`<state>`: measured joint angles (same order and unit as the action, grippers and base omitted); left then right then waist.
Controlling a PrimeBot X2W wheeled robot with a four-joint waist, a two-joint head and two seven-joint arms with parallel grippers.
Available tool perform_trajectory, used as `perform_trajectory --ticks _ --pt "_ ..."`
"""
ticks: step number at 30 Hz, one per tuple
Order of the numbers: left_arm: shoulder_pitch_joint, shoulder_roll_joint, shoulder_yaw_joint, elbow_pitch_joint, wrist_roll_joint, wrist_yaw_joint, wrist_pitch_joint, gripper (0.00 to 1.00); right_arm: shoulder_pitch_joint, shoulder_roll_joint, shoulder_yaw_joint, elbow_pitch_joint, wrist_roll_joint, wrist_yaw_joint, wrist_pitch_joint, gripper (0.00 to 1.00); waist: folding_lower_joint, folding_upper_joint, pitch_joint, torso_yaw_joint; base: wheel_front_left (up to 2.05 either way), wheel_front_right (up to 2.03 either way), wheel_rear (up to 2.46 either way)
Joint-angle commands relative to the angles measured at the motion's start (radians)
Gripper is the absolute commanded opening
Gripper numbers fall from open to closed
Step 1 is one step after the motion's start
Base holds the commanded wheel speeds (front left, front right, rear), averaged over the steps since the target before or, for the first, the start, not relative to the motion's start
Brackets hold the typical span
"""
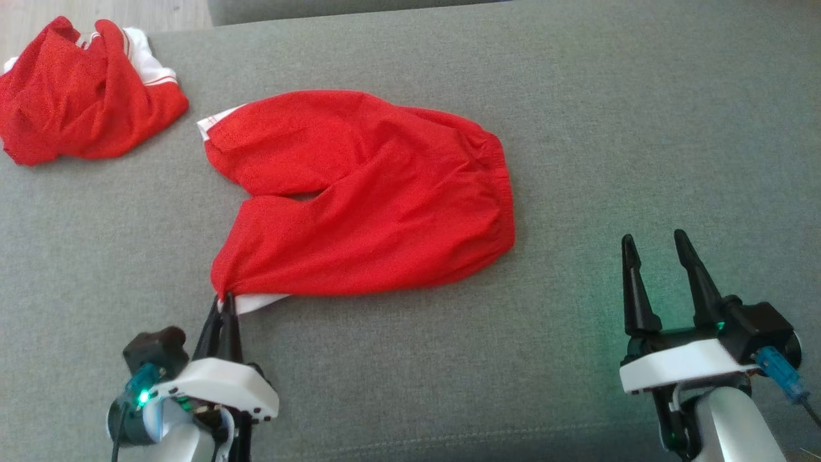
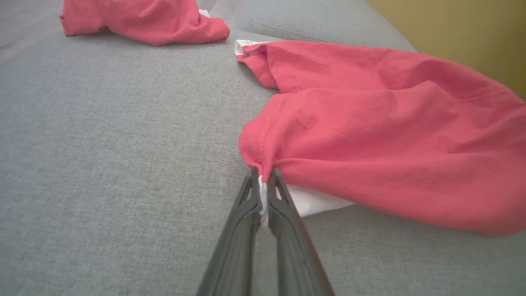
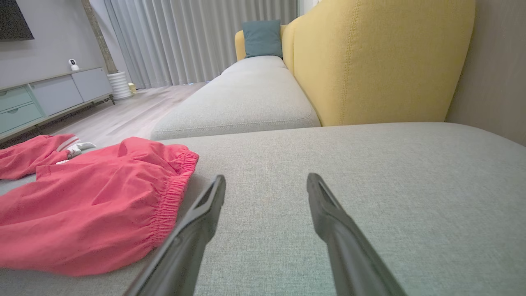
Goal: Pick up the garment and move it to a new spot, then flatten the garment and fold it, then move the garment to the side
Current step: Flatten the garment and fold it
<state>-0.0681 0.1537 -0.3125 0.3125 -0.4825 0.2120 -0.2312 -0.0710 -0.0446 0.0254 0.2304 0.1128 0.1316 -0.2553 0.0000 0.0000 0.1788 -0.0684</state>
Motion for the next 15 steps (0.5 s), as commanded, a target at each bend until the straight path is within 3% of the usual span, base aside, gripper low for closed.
perform_trajectory --ticks 1,7,8,9,10,11,15 --pt "-0.044 0.014 0.042 -0.018 -0.006 0.005 -0.013 0.00 -0.023 -0.006 0.026 -0.025 -0.009 -0.001 -0.006 1.00 0.0000 0.0000 0.003 -0.002 0.00 0.00 0.00" --pt "-0.061 0.006 0.065 0.025 0.002 -0.001 -0.026 0.00 -0.026 -0.006 0.030 -0.018 -0.013 -0.001 -0.006 1.00 0.0000 0.0000 0.007 -0.005 0.00 0.00 0.00" --pt "-0.063 0.005 0.069 0.029 0.006 -0.002 -0.027 0.15 -0.027 -0.006 0.032 -0.016 -0.013 -0.001 -0.006 1.00 0.0000 0.0000 0.007 -0.005 0.00 0.00 0.00" --pt "-0.065 0.003 0.071 0.031 0.012 -0.003 -0.028 0.40 -0.028 -0.006 0.035 -0.015 -0.012 -0.001 -0.006 1.00 0.0000 0.0000 0.006 -0.005 0.00 0.00 0.00" --pt "-0.067 0.003 0.072 0.032 0.021 -0.003 -0.029 0.82 -0.029 -0.006 0.038 -0.013 -0.012 -0.001 -0.006 1.00 0.0000 0.0000 0.006 -0.005 0.00 0.00 0.00" --pt "-0.069 0.003 0.075 0.029 0.030 -0.004 -0.030 1.00 -0.029 -0.006 0.043 -0.012 -0.011 -0.001 -0.006 1.00 0.0000 0.0000 0.006 -0.005 0.00 0.00 0.00" --pt "-0.065 -0.005 0.097 -0.016 0.069 -0.014 -0.030 1.00 -0.036 -0.006 0.073 -0.007 -0.021 -0.001 -0.006 1.00 0.0000 0.0000 0.004 0.003 0.00 0.00 0.00"
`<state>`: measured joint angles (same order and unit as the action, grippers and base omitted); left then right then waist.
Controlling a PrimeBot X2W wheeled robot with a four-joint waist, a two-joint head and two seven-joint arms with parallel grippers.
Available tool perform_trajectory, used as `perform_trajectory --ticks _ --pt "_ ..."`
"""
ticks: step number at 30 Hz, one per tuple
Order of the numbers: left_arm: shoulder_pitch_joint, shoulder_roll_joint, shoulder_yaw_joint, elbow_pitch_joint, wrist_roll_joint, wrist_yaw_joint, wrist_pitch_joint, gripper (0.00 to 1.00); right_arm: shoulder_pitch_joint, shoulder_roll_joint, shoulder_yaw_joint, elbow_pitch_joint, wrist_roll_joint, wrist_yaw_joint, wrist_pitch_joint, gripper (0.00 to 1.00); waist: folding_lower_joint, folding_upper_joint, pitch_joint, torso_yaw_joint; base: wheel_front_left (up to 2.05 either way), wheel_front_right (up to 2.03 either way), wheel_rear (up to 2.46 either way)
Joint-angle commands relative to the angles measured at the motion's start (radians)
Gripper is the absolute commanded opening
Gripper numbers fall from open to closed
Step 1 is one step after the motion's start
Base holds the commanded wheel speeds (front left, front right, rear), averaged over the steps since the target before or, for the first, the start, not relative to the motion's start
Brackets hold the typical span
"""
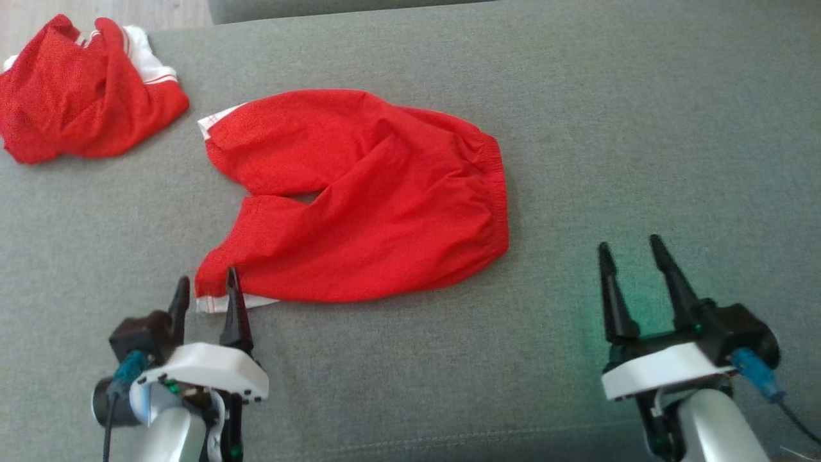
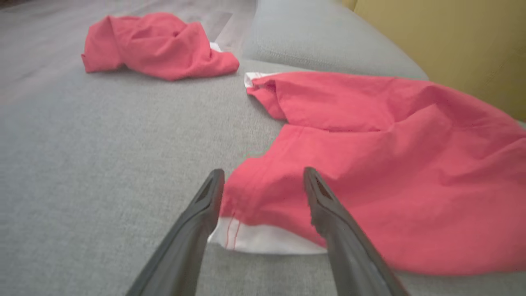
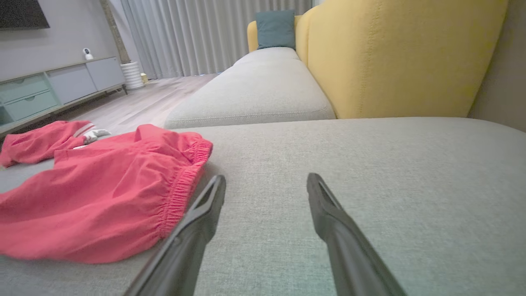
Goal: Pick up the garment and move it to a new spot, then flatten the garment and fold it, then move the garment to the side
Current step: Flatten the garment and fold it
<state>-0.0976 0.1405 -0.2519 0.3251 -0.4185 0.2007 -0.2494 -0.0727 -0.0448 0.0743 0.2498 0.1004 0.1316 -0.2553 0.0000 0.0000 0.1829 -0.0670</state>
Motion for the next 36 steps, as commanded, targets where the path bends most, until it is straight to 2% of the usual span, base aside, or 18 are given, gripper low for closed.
perform_trajectory --ticks 1,7,12,19,28,29,31,32,33,36 --pt "-0.032 0.005 0.042 -0.042 0.015 -0.007 -0.012 1.00 -0.037 -0.005 0.037 -0.024 -0.015 -0.001 -0.006 1.00 0.0000 0.0000 0.000 0.005 0.00 0.00 0.00" --pt "-0.006 -0.019 0.069 -0.125 0.062 -0.028 -0.012 1.00 -0.083 -0.005 0.152 0.012 -0.110 -0.001 -0.006 1.00 0.0000 0.0000 -0.001 0.035 0.00 0.00 0.00" --pt "0.011 -0.047 0.071 -0.178 0.084 -0.044 -0.012 1.00 -0.164 -0.027 0.247 0.111 -0.218 -0.001 -0.006 1.00 0.0000 0.0000 0.005 0.072 0.00 0.00 0.00" --pt "0.032 -0.072 0.056 -0.203 0.099 -0.056 -0.012 1.00 -0.271 -0.078 0.341 0.306 -0.230 -0.001 -0.006 1.00 0.0000 0.0000 0.004 0.122 0.00 0.00 0.00" --pt "0.041 -0.083 0.060 -0.212 0.108 -0.064 -0.012 1.00 -0.357 -0.101 0.381 0.431 -0.229 -0.001 -0.006 1.00 0.0000 0.0000 0.010 0.148 0.00 0.00 0.00" --pt "0.042 -0.084 0.060 -0.213 0.108 -0.065 -0.012 1.00 -0.365 -0.101 0.387 0.450 -0.226 -0.001 -0.006 0.87 0.0000 0.0000 0.010 0.150 0.00 0.00 0.00" --pt "0.042 -0.085 0.060 -0.213 0.110 -0.066 -0.012 1.00 -0.379 -0.099 0.401 0.493 -0.215 -0.001 -0.006 0.46 0.0000 0.0000 0.011 0.154 0.00 0.00 0.00" --pt "0.043 -0.086 0.061 -0.213 0.111 -0.067 -0.012 1.00 -0.395 -0.098 0.413 0.528 -0.202 -0.001 -0.006 0.05 0.0000 0.0000 0.011 0.156 0.00 0.00 0.00" --pt "0.044 -0.087 0.062 -0.213 0.111 -0.067 -0.012 1.00 -0.403 -0.097 0.416 0.537 -0.195 -0.001 -0.006 0.00 0.0000 0.0000 0.012 0.157 0.00 0.00 0.00" --pt "0.045 -0.088 0.067 -0.213 0.113 -0.068 -0.012 1.00 -0.417 -0.097 0.416 0.531 -0.177 -0.001 -0.006 0.00 0.0000 0.0000 0.013 0.156 0.00 0.00 0.00"
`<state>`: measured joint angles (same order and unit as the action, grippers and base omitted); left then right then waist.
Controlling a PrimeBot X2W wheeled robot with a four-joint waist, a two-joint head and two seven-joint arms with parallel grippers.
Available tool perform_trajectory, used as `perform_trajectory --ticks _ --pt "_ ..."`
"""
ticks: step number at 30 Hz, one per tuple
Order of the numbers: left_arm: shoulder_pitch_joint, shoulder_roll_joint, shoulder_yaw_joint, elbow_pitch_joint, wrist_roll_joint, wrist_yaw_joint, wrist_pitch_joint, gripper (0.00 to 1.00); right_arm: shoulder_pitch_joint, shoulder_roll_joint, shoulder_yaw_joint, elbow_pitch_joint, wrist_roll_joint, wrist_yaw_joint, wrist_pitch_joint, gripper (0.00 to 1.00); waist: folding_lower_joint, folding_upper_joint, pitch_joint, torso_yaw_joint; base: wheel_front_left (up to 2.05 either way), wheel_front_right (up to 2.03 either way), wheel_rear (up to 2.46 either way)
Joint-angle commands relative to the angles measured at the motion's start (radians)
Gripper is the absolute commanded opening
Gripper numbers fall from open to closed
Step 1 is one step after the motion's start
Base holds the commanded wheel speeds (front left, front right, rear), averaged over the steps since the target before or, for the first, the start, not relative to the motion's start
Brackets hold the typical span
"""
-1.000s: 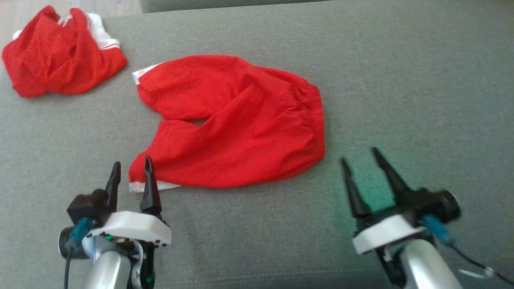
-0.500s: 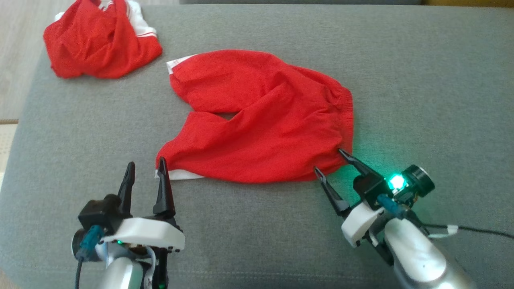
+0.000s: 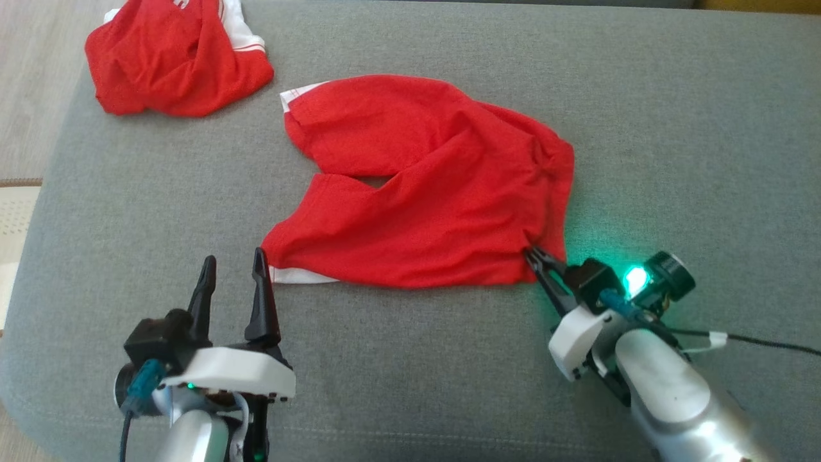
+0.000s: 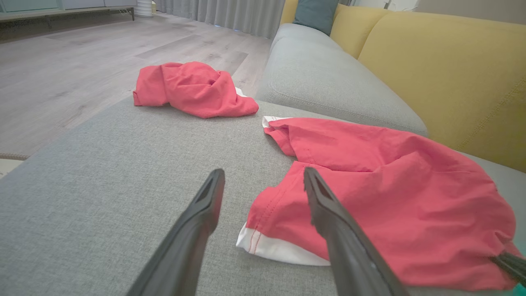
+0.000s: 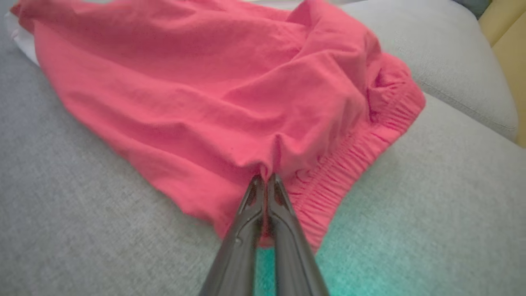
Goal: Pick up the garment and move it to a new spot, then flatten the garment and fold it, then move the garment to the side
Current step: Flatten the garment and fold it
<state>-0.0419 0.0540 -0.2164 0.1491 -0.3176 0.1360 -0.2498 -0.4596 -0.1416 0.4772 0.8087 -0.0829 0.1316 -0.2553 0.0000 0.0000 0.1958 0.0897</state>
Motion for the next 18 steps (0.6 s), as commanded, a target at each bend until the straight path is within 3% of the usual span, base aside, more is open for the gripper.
perform_trajectory --ticks 1,10,18 --pt "-0.010 -0.001 0.033 -0.037 0.012 -0.004 -0.012 1.00 -0.030 -0.002 0.012 -0.038 0.012 -0.001 -0.006 0.00 0.0000 0.0000 0.000 -0.001 0.00 0.00 0.00" --pt "-0.009 -0.003 0.036 -0.041 0.016 -0.004 -0.012 1.00 -0.012 0.000 -0.033 -0.154 0.121 -0.001 -0.006 0.00 0.0000 0.0000 0.001 0.003 0.00 0.00 0.00" --pt "-0.024 -0.004 0.033 -0.056 0.010 -0.002 -0.012 1.00 -0.108 0.022 -0.057 -0.153 0.192 -0.001 0.060 0.00 0.0000 0.0000 0.025 0.036 0.00 0.00 0.00"
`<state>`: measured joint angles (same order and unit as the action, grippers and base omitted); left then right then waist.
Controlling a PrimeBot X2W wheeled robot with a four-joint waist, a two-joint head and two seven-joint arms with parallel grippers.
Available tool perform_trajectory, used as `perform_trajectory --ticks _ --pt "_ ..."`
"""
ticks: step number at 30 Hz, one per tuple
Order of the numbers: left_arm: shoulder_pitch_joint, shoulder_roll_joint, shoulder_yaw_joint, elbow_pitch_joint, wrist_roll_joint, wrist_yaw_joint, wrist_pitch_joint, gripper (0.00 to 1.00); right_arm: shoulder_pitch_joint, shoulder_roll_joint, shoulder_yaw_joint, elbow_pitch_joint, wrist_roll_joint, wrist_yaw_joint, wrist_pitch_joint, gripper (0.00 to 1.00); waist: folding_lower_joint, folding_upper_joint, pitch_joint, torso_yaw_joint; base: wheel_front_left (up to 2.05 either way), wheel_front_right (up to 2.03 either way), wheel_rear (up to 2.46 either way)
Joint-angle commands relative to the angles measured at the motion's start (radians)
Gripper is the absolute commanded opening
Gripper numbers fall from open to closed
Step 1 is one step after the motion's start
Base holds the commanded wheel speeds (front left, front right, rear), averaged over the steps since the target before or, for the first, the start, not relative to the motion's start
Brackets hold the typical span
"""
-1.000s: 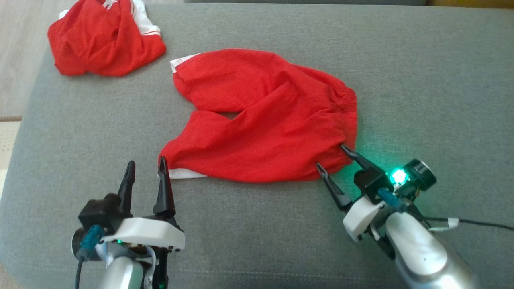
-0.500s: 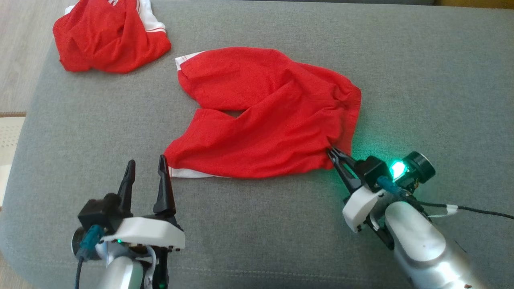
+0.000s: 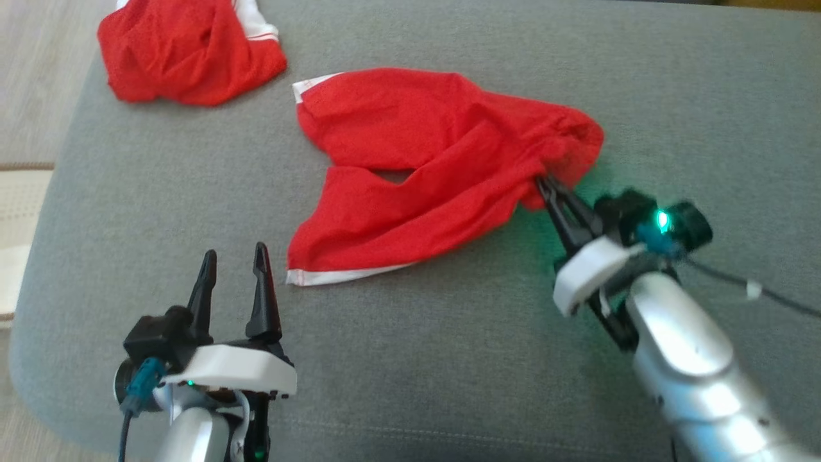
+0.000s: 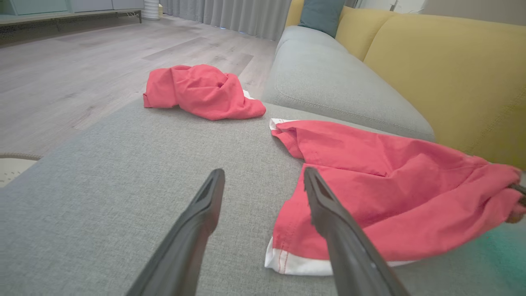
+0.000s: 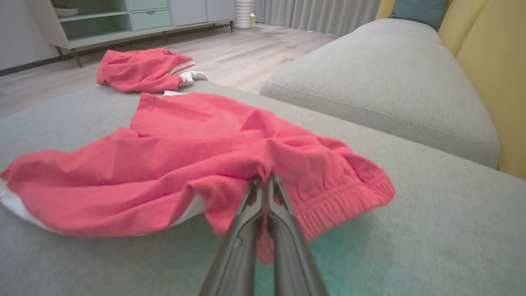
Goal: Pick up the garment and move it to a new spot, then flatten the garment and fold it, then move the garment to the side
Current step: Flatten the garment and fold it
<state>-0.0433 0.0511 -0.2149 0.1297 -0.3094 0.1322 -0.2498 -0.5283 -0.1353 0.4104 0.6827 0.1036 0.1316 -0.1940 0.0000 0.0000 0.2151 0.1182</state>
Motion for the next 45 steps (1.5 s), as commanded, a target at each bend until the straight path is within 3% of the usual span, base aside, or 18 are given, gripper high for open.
perform_trajectory --ticks 1,17,20,21,22,33,45 --pt "-0.025 -0.001 0.029 -0.038 0.001 0.002 -0.012 1.00 -0.058 0.016 0.013 -0.018 0.010 -0.001 0.008 0.00 0.0000 0.0000 0.010 0.015 0.00 0.00 0.00" --pt "-0.061 -0.001 -0.032 -0.046 -0.038 0.015 -0.012 1.00 -0.335 -0.062 0.053 0.250 0.027 -0.001 0.069 0.00 0.0000 0.0000 0.078 0.135 0.00 0.00 0.00" --pt "-0.066 -0.001 -0.041 -0.045 -0.043 0.017 -0.012 1.00 -0.370 -0.067 0.060 0.301 0.029 -0.001 0.051 0.51 0.0000 0.0000 0.088 0.148 0.00 0.00 0.00" --pt "-0.068 -0.001 -0.044 -0.045 -0.044 0.018 -0.012 1.00 -0.379 -0.066 0.062 0.318 0.030 -0.001 0.044 0.85 0.0000 0.0000 0.090 0.151 0.00 0.00 0.00" --pt "-0.069 -0.001 -0.046 -0.045 -0.045 0.019 -0.012 1.00 -0.387 -0.065 0.063 0.334 0.032 -0.001 0.036 1.00 0.0000 0.0000 0.092 0.153 0.00 0.00 0.00" --pt "-0.073 -0.001 -0.033 -0.052 -0.034 0.026 -0.012 1.00 -0.439 -0.065 -0.007 0.374 0.027 -0.001 -0.063 1.00 0.0000 0.0000 0.074 0.092 0.00 0.00 0.00" --pt "-0.068 -0.001 -0.025 -0.074 -0.016 0.022 -0.012 1.00 -0.220 -0.113 0.058 0.148 0.006 -0.001 -0.068 1.00 0.0000 0.0000 0.049 0.014 0.00 0.00 0.00"
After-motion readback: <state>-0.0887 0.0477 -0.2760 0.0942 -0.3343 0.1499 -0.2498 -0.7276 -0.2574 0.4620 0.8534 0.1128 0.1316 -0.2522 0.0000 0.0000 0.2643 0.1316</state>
